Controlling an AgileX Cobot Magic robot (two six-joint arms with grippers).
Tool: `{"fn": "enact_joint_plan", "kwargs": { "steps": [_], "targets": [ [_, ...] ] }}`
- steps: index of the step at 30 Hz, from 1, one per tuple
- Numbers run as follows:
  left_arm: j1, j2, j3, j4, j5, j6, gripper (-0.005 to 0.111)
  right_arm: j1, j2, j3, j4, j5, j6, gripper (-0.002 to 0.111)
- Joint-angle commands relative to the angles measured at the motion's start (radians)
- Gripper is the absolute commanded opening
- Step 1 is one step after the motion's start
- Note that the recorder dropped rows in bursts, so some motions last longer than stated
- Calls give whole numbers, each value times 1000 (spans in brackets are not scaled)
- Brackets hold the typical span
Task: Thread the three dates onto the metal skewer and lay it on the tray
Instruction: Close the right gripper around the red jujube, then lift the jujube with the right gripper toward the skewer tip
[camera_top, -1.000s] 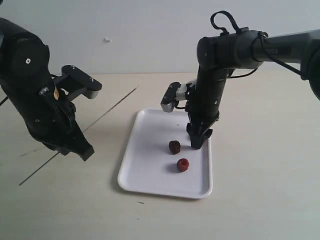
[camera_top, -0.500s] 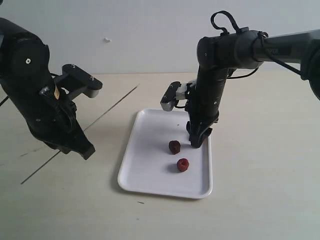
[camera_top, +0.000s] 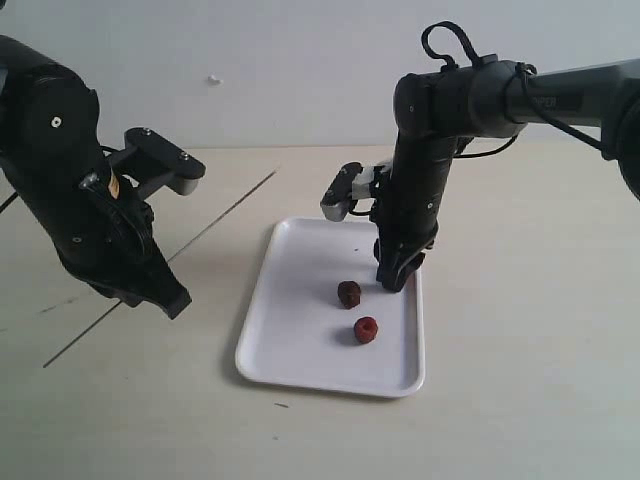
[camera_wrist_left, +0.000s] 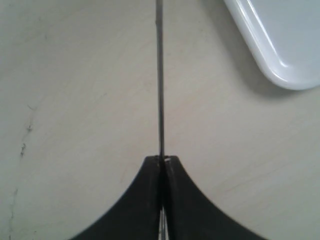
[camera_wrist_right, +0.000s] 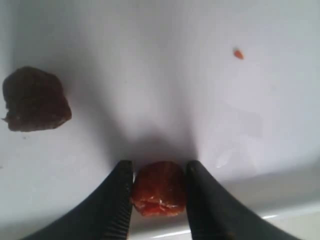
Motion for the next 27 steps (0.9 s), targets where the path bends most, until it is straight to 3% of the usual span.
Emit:
{"fn": "enact_joint_plan", "kwargs": {
  "steps": [1,27],
  "targets": [
    [2,-10,-8,7,-6,-4,0,0,-1,-5,4,-4,10,31],
    [2,-10,-8,25,-40,26,0,-22,-79,-61,19,57,168,30]
  ]
}}
